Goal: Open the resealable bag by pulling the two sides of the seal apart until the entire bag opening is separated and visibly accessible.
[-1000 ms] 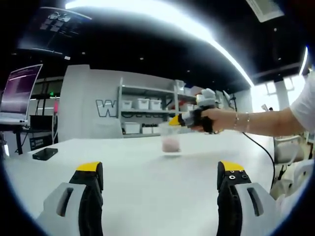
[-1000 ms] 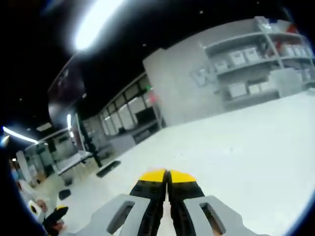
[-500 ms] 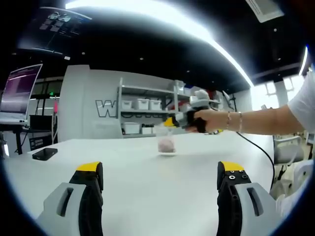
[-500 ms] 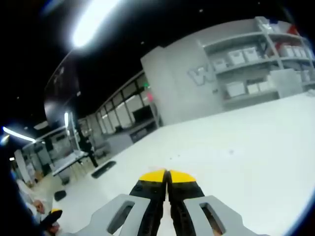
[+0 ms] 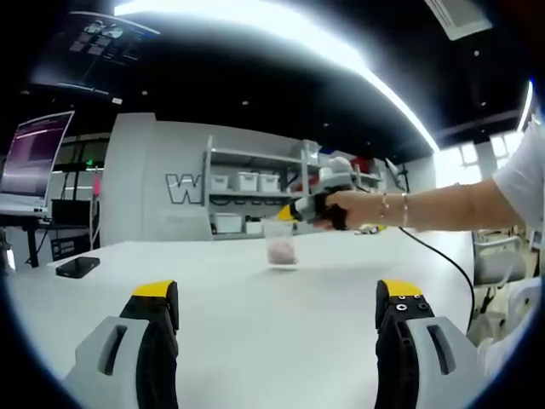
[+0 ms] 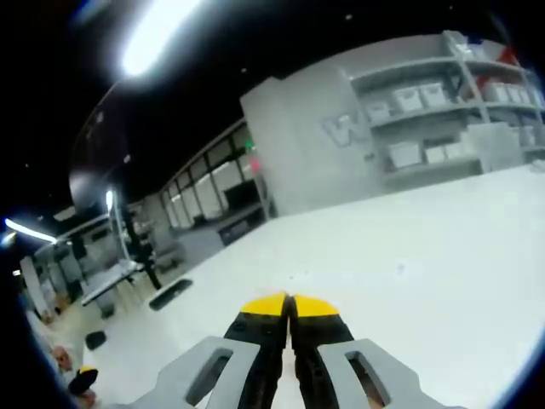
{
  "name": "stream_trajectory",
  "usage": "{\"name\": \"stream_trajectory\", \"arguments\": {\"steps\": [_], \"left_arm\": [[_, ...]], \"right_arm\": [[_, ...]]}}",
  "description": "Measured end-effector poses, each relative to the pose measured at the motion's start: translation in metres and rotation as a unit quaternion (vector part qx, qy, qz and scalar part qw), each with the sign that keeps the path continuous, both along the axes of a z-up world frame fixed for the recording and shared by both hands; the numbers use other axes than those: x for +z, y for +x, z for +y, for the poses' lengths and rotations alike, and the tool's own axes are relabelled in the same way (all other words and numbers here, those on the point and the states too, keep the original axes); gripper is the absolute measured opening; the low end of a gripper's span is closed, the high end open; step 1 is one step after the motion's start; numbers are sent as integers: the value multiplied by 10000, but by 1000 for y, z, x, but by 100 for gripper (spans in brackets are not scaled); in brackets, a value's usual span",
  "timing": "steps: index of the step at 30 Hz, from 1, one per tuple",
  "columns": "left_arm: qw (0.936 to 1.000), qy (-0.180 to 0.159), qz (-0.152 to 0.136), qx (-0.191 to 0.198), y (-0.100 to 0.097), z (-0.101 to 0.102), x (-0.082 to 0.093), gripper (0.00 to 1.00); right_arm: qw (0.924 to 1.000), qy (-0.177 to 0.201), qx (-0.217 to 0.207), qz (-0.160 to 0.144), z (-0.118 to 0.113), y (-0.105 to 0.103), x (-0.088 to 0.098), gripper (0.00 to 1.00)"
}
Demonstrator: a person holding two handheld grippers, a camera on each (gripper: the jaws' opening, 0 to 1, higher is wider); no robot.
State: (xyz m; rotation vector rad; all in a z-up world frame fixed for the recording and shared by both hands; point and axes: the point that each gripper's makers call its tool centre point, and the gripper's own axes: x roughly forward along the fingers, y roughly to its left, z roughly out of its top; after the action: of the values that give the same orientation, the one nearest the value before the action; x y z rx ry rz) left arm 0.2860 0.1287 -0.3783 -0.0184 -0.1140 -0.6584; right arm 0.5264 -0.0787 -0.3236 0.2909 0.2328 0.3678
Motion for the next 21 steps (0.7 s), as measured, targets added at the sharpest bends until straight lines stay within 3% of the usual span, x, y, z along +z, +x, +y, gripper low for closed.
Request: {"name": "stream_trajectory", "arguments": {"steps": [21], "left_arm": [[10000,-53,30,-46,-2,-1,0,96]], "right_arm": [[9994,-356,-49,2,9,32,1,0]]}}
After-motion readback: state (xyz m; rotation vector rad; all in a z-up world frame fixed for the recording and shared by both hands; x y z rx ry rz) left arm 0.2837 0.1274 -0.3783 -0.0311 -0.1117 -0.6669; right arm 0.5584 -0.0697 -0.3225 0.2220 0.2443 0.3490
